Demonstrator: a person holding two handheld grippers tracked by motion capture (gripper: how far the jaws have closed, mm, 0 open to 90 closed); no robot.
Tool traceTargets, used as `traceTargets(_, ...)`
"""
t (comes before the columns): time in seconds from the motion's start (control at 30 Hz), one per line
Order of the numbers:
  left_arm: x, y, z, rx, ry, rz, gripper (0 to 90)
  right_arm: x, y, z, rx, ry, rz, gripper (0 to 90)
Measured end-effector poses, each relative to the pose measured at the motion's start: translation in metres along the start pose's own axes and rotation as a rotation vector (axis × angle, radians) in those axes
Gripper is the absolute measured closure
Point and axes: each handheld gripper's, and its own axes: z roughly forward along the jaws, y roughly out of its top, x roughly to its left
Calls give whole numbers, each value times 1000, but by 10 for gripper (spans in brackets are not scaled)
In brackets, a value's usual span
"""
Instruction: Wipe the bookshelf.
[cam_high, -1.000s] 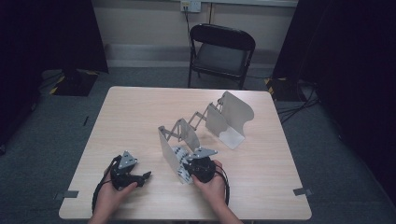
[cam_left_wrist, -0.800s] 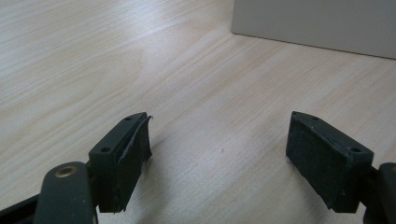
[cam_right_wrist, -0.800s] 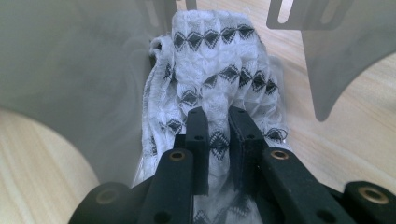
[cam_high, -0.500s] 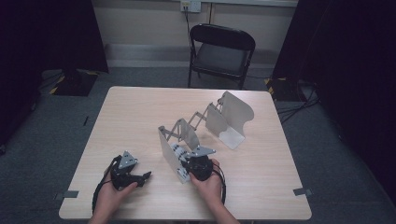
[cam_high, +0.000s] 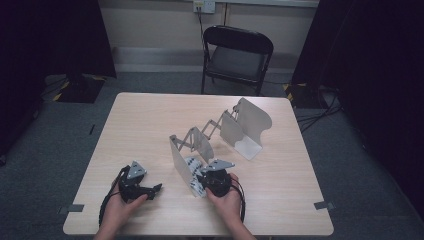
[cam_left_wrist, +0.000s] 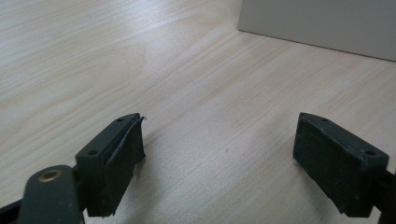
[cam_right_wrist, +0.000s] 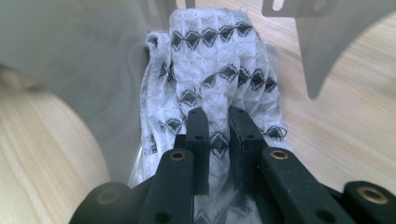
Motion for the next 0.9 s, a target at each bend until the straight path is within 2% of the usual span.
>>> traceTargets(0.2,1,0,0,1,1,5,149,0,9,11,-1,-5,-9,800)
traceTargets(0.47,1,0,0,2,3,5,149,2,7,14,-23,-12,-13,799)
traceTargets(0.53,1,0,0,1,0,5,148,3,6,13,-21,-15,-31,799)
traceTargets(0.73,1,0,0,2,3,5,148,4,-1,1,-3,-5,-42,801)
traceTargets(0.9,1,0,0,2,3,5,148,6,-9,-4,-21,-7,-28,801)
